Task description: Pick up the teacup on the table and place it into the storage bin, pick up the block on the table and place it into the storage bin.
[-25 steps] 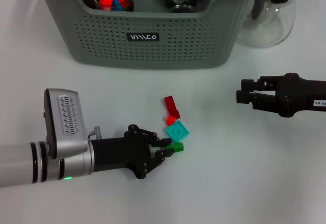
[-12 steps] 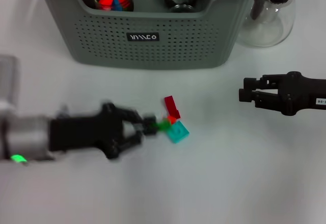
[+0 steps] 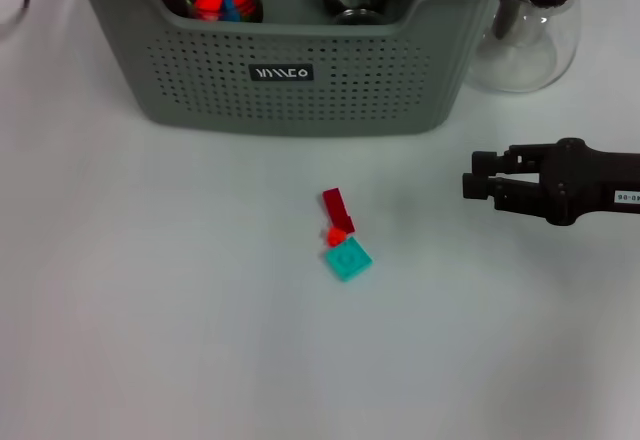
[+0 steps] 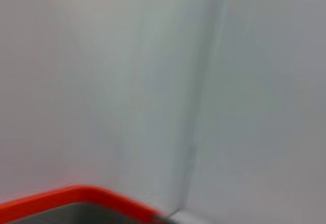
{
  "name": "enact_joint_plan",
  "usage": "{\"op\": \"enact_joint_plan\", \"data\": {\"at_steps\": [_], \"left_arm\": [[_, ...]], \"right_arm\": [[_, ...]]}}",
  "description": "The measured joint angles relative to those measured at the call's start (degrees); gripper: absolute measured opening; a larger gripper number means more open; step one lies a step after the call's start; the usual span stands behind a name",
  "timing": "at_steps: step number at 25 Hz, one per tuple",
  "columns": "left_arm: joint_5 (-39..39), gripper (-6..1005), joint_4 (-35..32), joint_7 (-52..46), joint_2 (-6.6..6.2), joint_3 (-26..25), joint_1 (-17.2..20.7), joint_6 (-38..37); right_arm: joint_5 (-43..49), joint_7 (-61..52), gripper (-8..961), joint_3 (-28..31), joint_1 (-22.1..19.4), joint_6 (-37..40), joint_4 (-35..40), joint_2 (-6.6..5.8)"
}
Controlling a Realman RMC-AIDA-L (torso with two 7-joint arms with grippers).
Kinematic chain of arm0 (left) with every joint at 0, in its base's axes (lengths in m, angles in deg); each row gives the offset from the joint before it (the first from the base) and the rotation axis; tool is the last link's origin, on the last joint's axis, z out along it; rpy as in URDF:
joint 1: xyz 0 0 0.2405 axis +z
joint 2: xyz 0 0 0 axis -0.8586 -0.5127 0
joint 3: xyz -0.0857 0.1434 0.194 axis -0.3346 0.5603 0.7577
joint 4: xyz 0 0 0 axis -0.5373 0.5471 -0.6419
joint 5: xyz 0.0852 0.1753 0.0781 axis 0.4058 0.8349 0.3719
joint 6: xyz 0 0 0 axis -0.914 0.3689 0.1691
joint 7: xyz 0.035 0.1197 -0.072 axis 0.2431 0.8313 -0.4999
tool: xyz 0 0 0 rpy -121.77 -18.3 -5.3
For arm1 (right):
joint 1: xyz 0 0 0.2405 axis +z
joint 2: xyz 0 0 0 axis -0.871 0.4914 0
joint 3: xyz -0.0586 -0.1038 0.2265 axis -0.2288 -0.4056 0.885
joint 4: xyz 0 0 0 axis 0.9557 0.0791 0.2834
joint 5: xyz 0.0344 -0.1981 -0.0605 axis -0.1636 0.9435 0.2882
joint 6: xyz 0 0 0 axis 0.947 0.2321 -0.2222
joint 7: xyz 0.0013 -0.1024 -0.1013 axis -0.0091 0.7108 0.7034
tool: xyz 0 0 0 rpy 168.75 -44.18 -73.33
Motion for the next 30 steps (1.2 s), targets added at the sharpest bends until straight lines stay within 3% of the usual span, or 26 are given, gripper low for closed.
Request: {"op": "enact_joint_plan", "data": {"at_steps": [1, 4, 6, 9, 15, 18, 22, 24, 26, 28, 30], "left_arm": [[3.0, 217, -1.0, -7.9, -2.85, 3.8, -4.2, 7.2], [9.4, 232, -1.2, -15.4, -5.32, 8.8, -8.3, 15.6], [16.2, 243, -1.0, -20.4, -6.21, 13.1, -11.1, 21.5], [26.7, 259, 0.4, -26.5, -6.36, 17.9, -14.7, 27.4], [42.5, 290, 4.1, -36.6, -4.45, 24.1, -19.6, 33.7], [45.7, 306, 3.9, -37.7, -2.69, 24.8, -20.2, 35.4], [45.8, 338, 2.2, -38.5, -1.80, 23.8, -20.1, 35.9], [43.2, 369, -1.9, -37.8, -0.98, 21.8, -18.4, 35.0], [36.2, 400, -9.2, -34.1, 0.64, 19.1, -14.1, 32.8], [24.6, 431, -15.8, -26.6, 2.26, 17.1, -7.8, 29.0], [12.1, 462, -19.0, -18.7, 2.99, 16.5, -1.1, 24.2]], "right_arm": [[0.0, 0.0, 425, 0.0, 0.0, 0.0, 0.0, 0.03], [0.0, 0.0, 425, 0.0, 0.1, 0.0, 0.0, 0.05], [0.0, 0.0, 425, -0.1, 0.1, 0.0, 0.0, 0.06], [0.0, 0.2, 425, -0.1, 0.1, 0.0, 0.0, 0.10], [0.0, 0.6, 425, -0.1, 0.3, 0.0, 0.0, 0.15], [0.0, 0.6, 425, -0.1, 0.4, 0.0, 0.0, 0.16], [0.0, 0.6, 425, -0.1, 0.4, -0.1, 0.0, 0.15], [0.0, 0.6, 425, 0.0, 0.4, 0.0, 0.0, 0.10], [0.0, 0.6, 425, 0.0, 0.3, 0.0, 0.0, 0.11], [-0.1, 0.6, 425, 0.1, 0.2, 0.1, 0.0, 0.07], [-0.1, 0.6, 425, 0.3, 0.2, 0.1, 0.0, 0.01]]}}
